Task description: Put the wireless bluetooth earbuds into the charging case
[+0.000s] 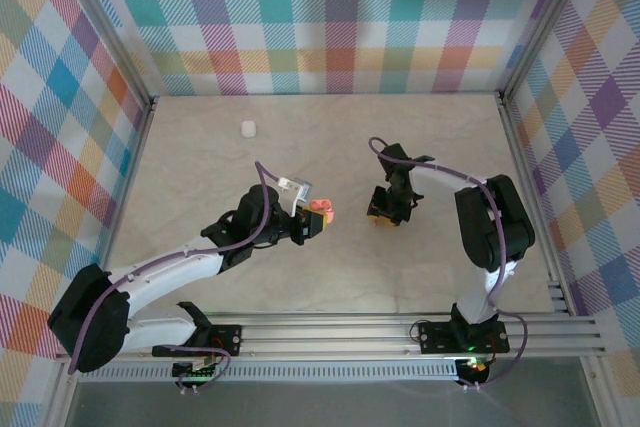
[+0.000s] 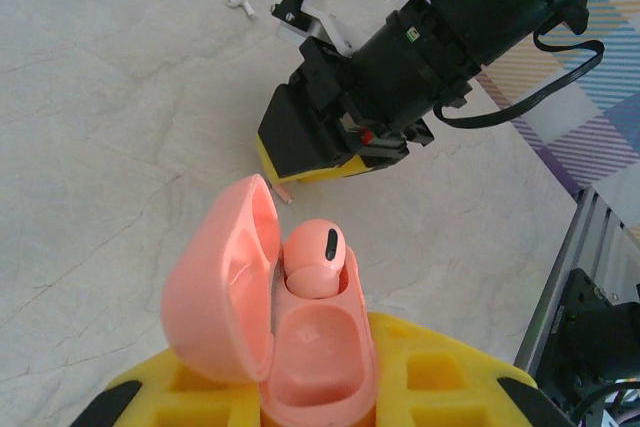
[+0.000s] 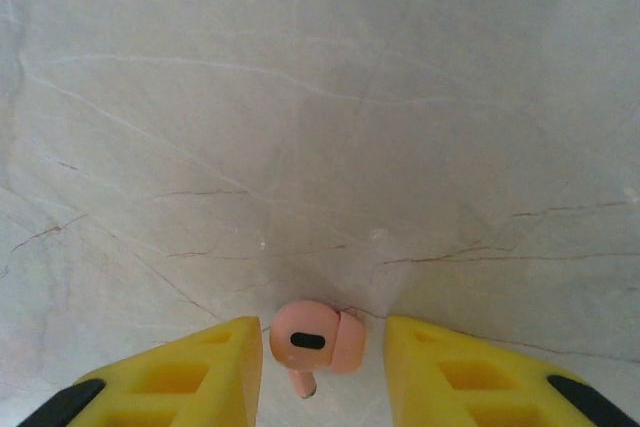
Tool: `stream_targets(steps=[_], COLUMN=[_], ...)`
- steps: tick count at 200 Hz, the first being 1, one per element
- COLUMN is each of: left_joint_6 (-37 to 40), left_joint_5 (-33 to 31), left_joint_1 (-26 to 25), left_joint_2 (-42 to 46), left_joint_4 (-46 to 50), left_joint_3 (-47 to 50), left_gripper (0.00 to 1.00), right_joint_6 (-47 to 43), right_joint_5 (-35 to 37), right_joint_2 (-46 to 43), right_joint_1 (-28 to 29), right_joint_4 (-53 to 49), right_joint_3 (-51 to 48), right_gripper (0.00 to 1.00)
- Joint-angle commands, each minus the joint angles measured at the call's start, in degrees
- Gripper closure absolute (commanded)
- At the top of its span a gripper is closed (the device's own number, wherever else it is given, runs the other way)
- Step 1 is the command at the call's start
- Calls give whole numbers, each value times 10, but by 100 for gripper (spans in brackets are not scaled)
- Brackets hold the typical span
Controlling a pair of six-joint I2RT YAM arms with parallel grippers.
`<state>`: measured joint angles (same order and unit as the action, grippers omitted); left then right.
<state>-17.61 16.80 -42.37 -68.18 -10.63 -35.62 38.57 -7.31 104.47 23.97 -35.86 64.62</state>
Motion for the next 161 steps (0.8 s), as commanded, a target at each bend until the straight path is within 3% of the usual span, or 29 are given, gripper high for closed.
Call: stream_targets(steps=[1,79,161], left_joint_6=[14,24,37], left_joint_5=[-8,-17,-1], left_joint_1=[-9,-8,-8], left_joint_2=[21,30,18], left_joint_4=[-2,9,-3], left_joint_3=[1,4,-1], left_gripper=[100,100,100], right_joint_6=[2,-4,-35], right_joint_5=[-1,5,51], right_joint_2=[17,11,-101], right_joint_1=[4,8,8], right_joint_4=[1,-6,-17], right_joint_3=[16,15,24], right_gripper=[64,74,79])
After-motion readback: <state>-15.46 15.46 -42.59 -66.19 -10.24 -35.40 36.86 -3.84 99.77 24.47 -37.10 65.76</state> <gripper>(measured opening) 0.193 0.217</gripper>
